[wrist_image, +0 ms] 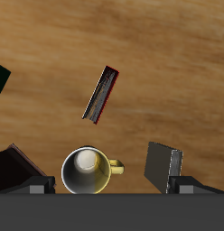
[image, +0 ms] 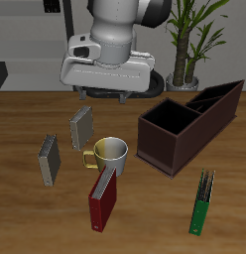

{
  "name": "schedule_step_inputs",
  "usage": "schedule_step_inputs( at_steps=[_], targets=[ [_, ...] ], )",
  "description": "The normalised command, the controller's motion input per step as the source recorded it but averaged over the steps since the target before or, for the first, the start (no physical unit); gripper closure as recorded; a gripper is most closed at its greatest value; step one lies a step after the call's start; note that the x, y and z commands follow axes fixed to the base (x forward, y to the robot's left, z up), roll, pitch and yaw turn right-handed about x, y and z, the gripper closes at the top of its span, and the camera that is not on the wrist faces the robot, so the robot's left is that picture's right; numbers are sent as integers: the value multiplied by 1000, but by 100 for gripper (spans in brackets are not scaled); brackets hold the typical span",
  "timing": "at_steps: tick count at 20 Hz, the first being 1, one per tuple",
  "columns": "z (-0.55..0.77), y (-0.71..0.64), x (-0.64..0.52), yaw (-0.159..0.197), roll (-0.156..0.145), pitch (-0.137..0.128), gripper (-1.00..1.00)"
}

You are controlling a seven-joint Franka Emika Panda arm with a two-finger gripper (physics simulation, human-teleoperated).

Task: Place the red book into the left desk caddy's front compartment

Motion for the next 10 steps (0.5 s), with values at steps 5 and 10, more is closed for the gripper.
schedule_step_inputs(
  at_steps=[5, 10],
  targets=[
    [-77, -195, 259, -2, 14, -8, -100],
    [39, -58, 161, -1, 31, -29, -100]
  ],
)
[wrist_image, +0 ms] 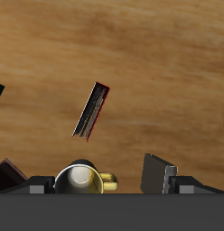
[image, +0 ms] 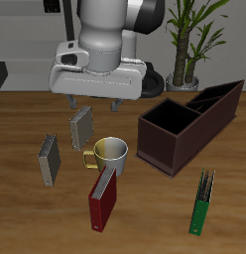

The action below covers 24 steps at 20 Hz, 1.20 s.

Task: Place the red book into the left desk caddy's front compartment

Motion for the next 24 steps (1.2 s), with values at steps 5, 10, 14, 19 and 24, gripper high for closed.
schedule_step_inputs(
  at_steps=[5, 10, 14, 19, 24],
  targets=[
    [126, -25, 86, -2, 36, -65, -100],
    [59, 37, 123, 23, 67, -10, -100],
    [50, 3, 97, 17, 40, -17, -100],
    [-38, -127, 159, -64, -29, -36, -100],
    [-60, -37, 119, -49, -20, -31, -100]
  ],
)
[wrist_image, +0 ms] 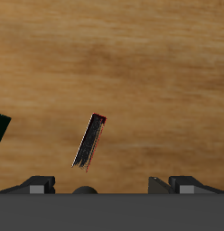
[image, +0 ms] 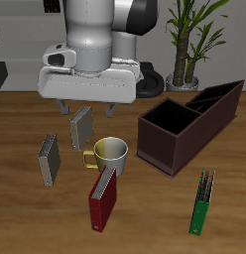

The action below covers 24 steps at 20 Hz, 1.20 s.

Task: Place the red book into the left desk caddy's front compartment

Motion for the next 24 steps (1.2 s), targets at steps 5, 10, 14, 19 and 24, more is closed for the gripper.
schedule_step_inputs(
  at_steps=[5, 10, 14, 19, 24],
  targets=[
    [-121, 191, 114, -110, 20, -30, -100],
    [-186, 134, 175, -27, -13, -11, -100],
    [-241, 100, 193, -35, 24, -2, -100],
    [-207, 26, 91, -18, -12, -10, -100],
    [-157, 4, 26, -43, -3, -7, -100]
  ],
)
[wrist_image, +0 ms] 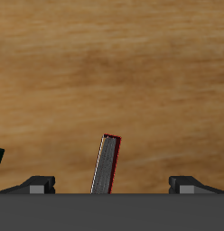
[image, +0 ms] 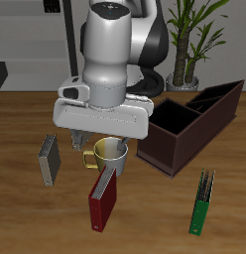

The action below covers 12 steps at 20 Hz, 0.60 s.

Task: Place the red book into the left desk caddy's front compartment

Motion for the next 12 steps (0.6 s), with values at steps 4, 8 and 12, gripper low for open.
schedule_step_inputs(
  at_steps=[4, 8, 12],
  targets=[
    [-222, -12, 52, -27, -4, 0, -100],
    [-239, 14, 10, -37, -7, -3, -100],
    [-333, -57, 33, -12, -3, 11, -100]
  ],
)
